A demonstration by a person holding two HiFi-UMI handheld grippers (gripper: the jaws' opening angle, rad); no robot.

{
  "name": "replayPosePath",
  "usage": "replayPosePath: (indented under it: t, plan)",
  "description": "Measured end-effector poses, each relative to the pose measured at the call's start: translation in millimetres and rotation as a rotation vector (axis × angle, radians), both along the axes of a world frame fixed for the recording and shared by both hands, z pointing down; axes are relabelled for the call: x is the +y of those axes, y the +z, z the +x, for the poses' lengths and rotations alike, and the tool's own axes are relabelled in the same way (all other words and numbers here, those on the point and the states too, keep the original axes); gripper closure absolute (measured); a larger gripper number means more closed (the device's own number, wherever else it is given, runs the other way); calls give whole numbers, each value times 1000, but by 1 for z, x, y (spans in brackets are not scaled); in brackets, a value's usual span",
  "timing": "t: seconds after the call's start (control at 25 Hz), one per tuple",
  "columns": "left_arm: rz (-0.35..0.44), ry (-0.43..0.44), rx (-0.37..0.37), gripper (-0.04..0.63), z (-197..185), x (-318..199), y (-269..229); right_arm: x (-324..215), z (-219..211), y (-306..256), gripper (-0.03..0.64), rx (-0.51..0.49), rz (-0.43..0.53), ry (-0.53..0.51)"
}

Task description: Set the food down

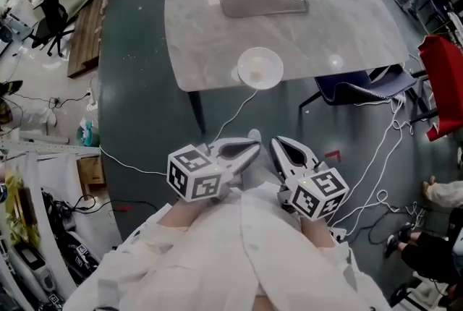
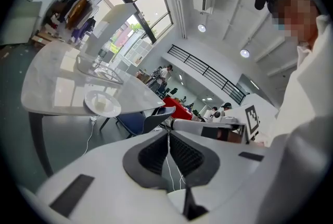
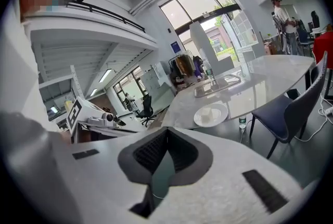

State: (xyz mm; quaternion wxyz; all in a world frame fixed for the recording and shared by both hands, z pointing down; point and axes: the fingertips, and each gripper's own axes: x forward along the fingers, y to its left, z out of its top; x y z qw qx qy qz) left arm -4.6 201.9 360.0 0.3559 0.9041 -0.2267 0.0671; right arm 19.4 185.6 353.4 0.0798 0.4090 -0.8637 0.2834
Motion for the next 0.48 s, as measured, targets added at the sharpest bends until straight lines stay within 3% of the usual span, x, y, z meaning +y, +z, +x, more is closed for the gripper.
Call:
replayPosePath:
  t: [0.36, 0.48]
  plan:
    - [26, -21, -24, 574, 12, -83, -5, -87, 12, -10, 614, -2, 11, -34]
    - [23, -42, -24, 574, 18, -112, -7, -113, 14, -13, 614, -19, 19, -96]
